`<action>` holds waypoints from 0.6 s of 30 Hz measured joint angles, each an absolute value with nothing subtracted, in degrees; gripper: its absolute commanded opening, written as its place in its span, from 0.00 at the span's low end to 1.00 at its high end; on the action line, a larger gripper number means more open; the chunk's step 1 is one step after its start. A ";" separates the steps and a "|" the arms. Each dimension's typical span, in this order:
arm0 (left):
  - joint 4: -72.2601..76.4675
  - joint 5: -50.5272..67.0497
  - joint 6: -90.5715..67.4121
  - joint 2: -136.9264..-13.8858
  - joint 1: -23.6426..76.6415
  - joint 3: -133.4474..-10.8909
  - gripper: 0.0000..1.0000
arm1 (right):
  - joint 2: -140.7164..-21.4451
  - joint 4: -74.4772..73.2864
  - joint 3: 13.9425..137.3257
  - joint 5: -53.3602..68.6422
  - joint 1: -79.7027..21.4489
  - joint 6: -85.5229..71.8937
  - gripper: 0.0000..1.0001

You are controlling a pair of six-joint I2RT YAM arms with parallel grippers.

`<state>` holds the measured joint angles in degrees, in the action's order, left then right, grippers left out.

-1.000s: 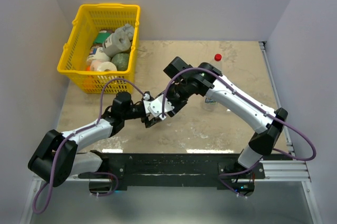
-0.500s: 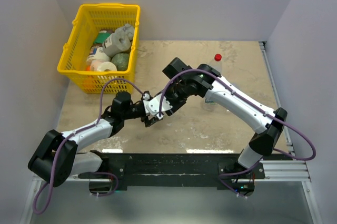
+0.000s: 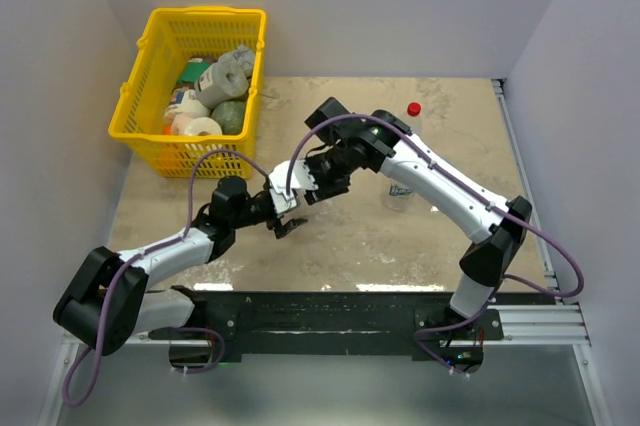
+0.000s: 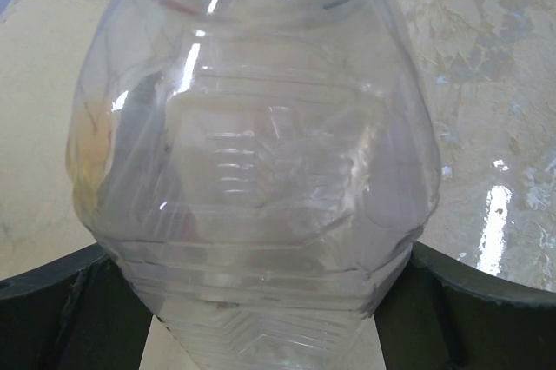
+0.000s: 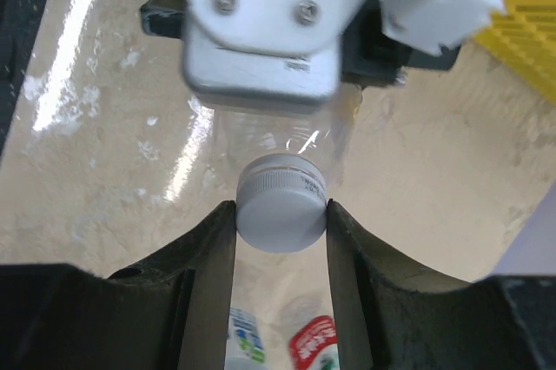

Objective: Screw on the bottle caps

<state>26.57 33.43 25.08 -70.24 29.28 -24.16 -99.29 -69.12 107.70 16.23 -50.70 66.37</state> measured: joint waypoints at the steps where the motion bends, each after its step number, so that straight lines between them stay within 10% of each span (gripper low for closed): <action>1: 26.98 32.82 24.80 -70.22 29.26 -23.99 0.00 | -99.90 -69.10 108.31 16.45 -50.11 64.20 0.00; 18: 27.86 21.19 25.91 -69.71 29.93 -23.51 0.00 | -107.98 -65.17 113.47 25.02 -40.01 24.69 0.00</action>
